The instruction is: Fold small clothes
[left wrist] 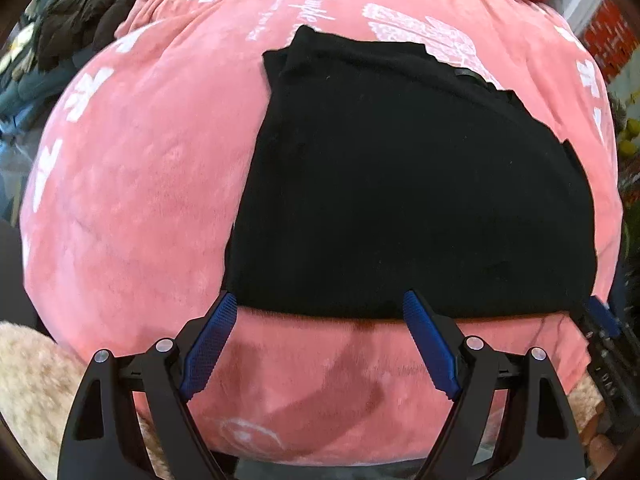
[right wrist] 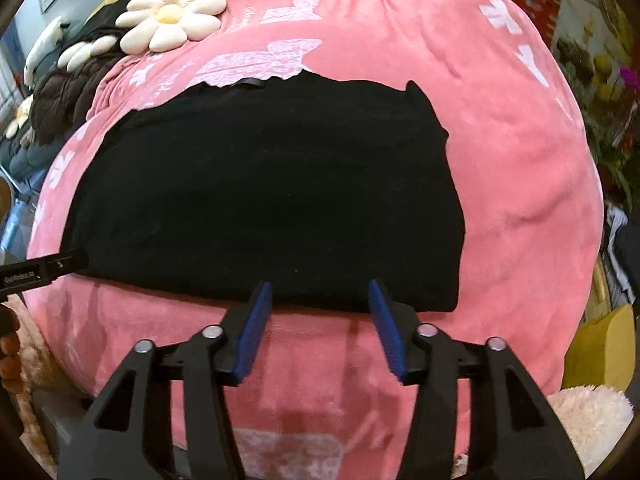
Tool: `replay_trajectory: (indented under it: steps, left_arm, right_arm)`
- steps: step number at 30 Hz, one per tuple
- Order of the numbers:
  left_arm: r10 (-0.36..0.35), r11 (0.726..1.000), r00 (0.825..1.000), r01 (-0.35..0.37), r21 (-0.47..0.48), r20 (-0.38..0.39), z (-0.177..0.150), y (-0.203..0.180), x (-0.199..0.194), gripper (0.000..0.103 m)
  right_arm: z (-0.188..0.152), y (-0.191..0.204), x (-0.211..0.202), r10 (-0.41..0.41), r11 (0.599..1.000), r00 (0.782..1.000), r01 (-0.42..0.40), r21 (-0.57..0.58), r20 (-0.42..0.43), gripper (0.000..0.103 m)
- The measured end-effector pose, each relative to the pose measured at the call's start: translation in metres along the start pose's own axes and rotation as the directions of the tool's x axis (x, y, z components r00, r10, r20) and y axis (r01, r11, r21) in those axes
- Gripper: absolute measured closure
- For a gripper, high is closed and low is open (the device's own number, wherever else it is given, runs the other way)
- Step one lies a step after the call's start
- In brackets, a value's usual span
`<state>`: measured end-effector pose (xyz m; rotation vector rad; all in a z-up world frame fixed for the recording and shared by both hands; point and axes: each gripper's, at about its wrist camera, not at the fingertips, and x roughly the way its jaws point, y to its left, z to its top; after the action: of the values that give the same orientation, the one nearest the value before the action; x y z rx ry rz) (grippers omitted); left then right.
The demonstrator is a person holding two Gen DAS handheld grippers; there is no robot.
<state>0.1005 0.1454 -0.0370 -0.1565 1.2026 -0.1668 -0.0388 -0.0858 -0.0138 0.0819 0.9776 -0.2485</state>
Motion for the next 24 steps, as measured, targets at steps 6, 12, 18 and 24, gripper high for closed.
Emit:
replay_trajectory:
  steps: [6, 12, 18, 24]
  left_arm:
    - [-0.158, 0.958, 0.987, 0.149, -0.245, -0.019, -0.006, 0.039, 0.015, 0.021]
    - [-0.346, 0.783, 0.928, 0.368, -0.501, 0.140, -0.007, 0.083, 0.018, 0.021]
    - [-0.365, 0.733, 0.911, 0.407, -0.545, 0.189, -0.007, 0.097, 0.018, 0.036]
    - [-0.335, 0.788, 0.932, 0.358, -0.501, 0.140, 0.005, 0.086, 0.008, 0.097]
  right_arm:
    - [-0.004, 0.009, 0.005, -0.003, 1.000, 1.000, 0.003, -0.014, -0.002, 0.052]
    - [-0.004, 0.012, 0.007, -0.012, 1.000, 1.000, 0.013, -0.009, 0.006, 0.051]
    - [-0.004, 0.009, 0.009, -0.018, 1.000, 1.000, 0.017, 0.023, 0.010, 0.040]
    - [-0.002, -0.003, 0.011, 0.007, 0.996, 1.000, -0.008, 0.093, 0.009, 0.039]
